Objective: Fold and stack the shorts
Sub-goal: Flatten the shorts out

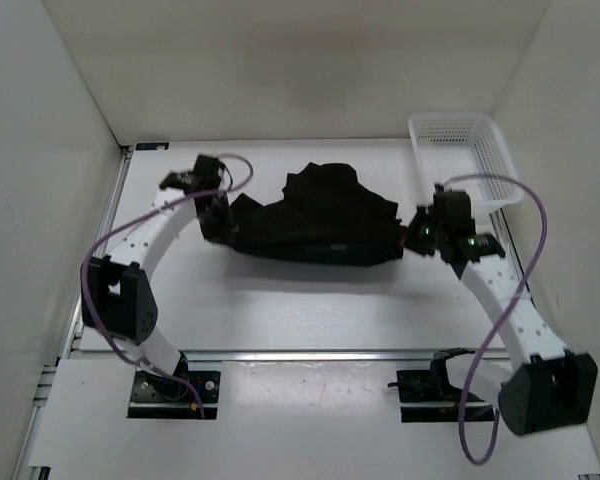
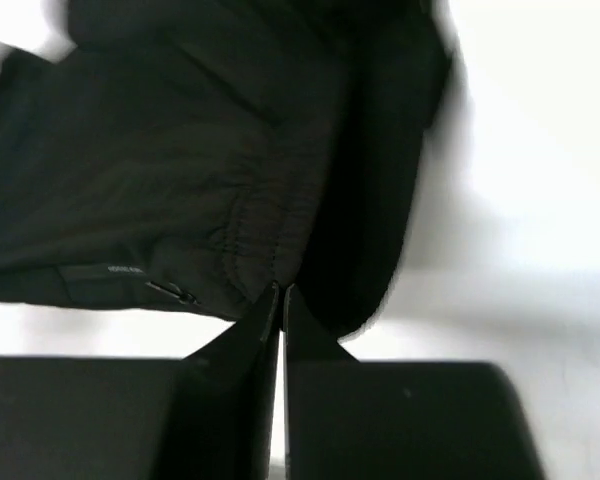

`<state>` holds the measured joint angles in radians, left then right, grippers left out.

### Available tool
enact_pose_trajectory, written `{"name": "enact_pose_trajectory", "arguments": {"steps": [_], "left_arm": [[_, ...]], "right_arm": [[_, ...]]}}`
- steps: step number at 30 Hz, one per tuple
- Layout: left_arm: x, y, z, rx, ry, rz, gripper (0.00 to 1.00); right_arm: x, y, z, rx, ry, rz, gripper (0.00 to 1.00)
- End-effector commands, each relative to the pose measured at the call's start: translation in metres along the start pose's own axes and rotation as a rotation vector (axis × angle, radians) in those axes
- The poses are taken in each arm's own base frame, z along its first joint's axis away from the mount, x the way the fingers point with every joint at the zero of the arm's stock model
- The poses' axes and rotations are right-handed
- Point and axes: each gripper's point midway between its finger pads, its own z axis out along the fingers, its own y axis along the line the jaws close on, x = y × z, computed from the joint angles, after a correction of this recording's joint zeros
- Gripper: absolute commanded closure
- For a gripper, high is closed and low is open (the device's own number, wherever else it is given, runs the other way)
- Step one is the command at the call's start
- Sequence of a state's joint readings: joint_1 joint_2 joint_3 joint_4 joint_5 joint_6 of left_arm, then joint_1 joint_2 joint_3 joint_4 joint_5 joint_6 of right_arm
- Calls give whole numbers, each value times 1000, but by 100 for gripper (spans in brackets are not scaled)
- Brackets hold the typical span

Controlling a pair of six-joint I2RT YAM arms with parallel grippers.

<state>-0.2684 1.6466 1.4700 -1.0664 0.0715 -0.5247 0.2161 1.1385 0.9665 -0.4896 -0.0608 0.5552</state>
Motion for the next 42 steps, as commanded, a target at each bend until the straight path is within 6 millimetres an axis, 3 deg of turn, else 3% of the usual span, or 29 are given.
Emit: {"name": "enact_pose_trajectory", "arguments": {"steps": [1,2,3,4,5,7,8,12,14,15,18,19,23,28,30,33,34,35,36,37,40,41,42], "left_arm": [[67,9,6,55,71,3,65],[77,15,10,44,87,-23,44],[86,20,11,37,98,-33,36],[90,25,14,26,95,-42,36],[98,32,20,-2,113,-66,36],[98,36,20,-25,99,-80,36],[96,36,19,-28,86,-97,36],[109,59,25,-125,111,-174,35],[116,61,27,-116,121,-212,32],[129,68,35,-129,156,-241,25],[155,70,48,-111,222,-322,22],[162,73,51,-127,236,-356,20],[163,75,57,-134,221,-386,8],[164,82,75,-190,245,-396,7],[165,80,83,-176,253,-398,9],[168,79,91,-204,272,-384,24],[166,81,95,-225,269,-382,34],[160,78,95,-218,262,-382,66],[156,78,97,-227,249,-379,81],[154,78,98,-227,251,-368,90],[135,64,93,-177,211,-358,90],[130,61,89,-167,200,-357,90],[119,53,80,-148,180,-345,90]], "right_arm": [[40,-33,-23,89,-11,45,85],[73,-55,-23,150,62,74,72],[81,-58,-31,157,46,138,61],[90,-62,-35,170,59,173,53],[99,-66,-41,180,68,208,53],[112,-67,-44,192,97,305,47],[122,-69,-46,204,136,331,39],[145,-57,-46,159,250,422,20],[160,-56,-42,128,298,443,20],[162,-56,-38,132,295,478,20],[169,-56,-26,110,304,521,21],[161,-49,-21,76,284,525,21],[162,-58,-4,138,299,530,22],[154,-66,11,187,295,493,26],[151,-68,16,193,281,490,28],[149,-70,22,199,273,488,33],[153,-74,25,216,276,488,34],[155,-78,28,227,274,487,38],[151,-76,32,214,261,485,41],[152,-80,36,232,262,485,47],[140,-77,41,226,228,468,77],[133,-74,41,213,218,451,98],[116,-69,40,213,183,422,100]]}}
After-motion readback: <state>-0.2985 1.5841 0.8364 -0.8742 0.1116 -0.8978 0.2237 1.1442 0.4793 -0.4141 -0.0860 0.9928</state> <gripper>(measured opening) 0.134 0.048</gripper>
